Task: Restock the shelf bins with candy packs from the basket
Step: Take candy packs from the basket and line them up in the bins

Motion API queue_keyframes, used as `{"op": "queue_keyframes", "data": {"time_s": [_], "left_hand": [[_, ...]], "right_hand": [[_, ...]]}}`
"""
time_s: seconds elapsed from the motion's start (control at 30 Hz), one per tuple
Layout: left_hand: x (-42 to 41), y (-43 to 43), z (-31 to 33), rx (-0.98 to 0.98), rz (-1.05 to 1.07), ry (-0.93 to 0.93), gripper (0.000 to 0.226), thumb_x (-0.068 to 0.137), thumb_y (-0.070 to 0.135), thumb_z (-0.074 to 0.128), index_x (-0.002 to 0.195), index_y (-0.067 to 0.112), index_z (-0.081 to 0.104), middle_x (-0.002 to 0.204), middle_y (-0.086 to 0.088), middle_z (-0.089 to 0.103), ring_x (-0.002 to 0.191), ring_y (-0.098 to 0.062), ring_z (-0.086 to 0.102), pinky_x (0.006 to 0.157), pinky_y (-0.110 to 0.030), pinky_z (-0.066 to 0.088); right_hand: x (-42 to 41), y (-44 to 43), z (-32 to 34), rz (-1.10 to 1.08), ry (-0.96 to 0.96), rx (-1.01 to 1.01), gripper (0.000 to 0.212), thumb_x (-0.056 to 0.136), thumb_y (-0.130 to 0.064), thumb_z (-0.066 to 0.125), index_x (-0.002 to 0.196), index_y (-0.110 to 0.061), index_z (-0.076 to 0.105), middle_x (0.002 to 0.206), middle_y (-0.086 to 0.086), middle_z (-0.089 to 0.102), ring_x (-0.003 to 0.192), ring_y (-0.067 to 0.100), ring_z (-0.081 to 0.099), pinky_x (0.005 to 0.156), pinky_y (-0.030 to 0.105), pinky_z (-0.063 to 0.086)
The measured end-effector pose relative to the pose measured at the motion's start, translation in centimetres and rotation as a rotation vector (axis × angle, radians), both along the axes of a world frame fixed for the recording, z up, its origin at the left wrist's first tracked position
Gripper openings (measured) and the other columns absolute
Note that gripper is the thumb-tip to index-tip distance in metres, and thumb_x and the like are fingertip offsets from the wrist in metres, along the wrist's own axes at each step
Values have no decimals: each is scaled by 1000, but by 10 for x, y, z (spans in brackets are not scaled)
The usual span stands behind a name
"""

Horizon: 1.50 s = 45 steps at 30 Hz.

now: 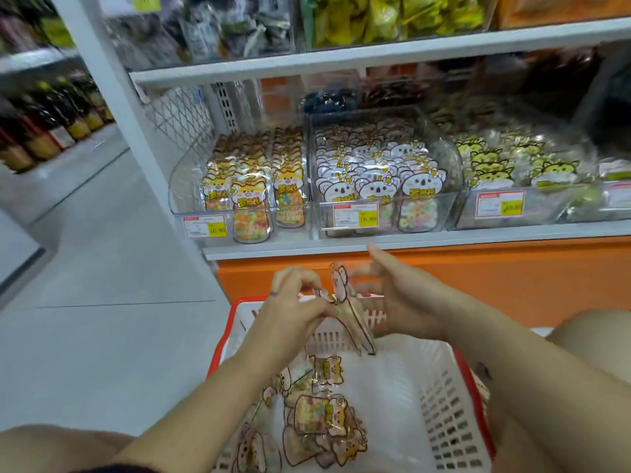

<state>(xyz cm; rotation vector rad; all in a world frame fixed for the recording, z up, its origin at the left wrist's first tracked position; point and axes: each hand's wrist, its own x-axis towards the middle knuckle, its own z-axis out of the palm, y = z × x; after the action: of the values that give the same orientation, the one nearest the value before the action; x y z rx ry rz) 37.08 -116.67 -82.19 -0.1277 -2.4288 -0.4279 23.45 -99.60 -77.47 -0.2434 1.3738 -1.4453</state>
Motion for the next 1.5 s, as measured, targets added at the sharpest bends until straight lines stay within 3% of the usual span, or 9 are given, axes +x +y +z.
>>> {"op": "queue_keyframes", "data": {"time_s": [0.1,0.2,0.47,0.6,0.8,0.9,1.17,1.33,1.5], "left_hand": [[-4,3,6,50,-16,86,20,83,17,77,89,31,64,114,4,43,112,-20,45,90,-29,46],[-4,6,15,115,-27,109,36,79,2,80,91,31,63,118,4,40,111,-19,53,96,-26,51],[-23,19,41,118,-119,254,16,88,14,62,84,8,76,116,-2,39,127,18,35,98,-16,48],[-38,14,54,117,-146,229,9,88,10,67,91,18,70,120,0,39,122,22,37,95,-15,48],[-72,25,94,779,-56,-138,43,100,10,58,123,44,46,132,9,53,108,3,63,93,-24,54],[-105,27,113,1013,-77,-303,42,102,19,57,137,38,42,126,4,66,104,-4,67,90,-28,55],[-180,15,134,933,-95,-361,50,91,-4,63,130,26,54,115,-1,73,101,-8,68,82,-19,55],[-194,-13,140,811,176,-200,49,86,2,73,114,37,53,109,5,69,100,-14,68,90,-44,58],[-183,-43,152,727,241,-235,53,88,8,74,126,34,47,106,8,69,90,3,66,72,-21,54]], "right_hand": [[4,2,0,51,162,9,23,100,-34,53,115,-28,70,101,-5,71,89,12,61,79,39,46],[3,4,-1,62,177,-25,47,89,-32,71,134,-25,57,100,0,67,90,18,53,77,32,45],[-6,12,5,254,-49,-147,59,66,-66,78,95,-16,71,82,9,65,75,21,50,72,31,39],[-21,11,16,31,-68,-159,48,62,-46,85,94,-12,78,94,10,73,76,18,67,72,28,53],[-67,16,44,-309,630,-13,95,54,-68,86,129,-18,57,126,8,66,110,23,66,102,48,48],[-82,20,63,-325,869,-33,74,64,-65,82,121,-22,60,107,1,75,95,20,72,92,46,55],[-120,10,72,-400,1118,-183,30,90,-27,70,120,-25,66,103,-21,72,95,-9,65,78,7,46],[-154,16,68,-633,1281,-57,23,90,-34,69,81,-29,49,71,-12,52,65,0,52,61,21,40],[-162,11,72,-481,1321,-82,28,95,-27,63,82,-31,39,72,-19,50,62,-7,43,57,14,34]]}}
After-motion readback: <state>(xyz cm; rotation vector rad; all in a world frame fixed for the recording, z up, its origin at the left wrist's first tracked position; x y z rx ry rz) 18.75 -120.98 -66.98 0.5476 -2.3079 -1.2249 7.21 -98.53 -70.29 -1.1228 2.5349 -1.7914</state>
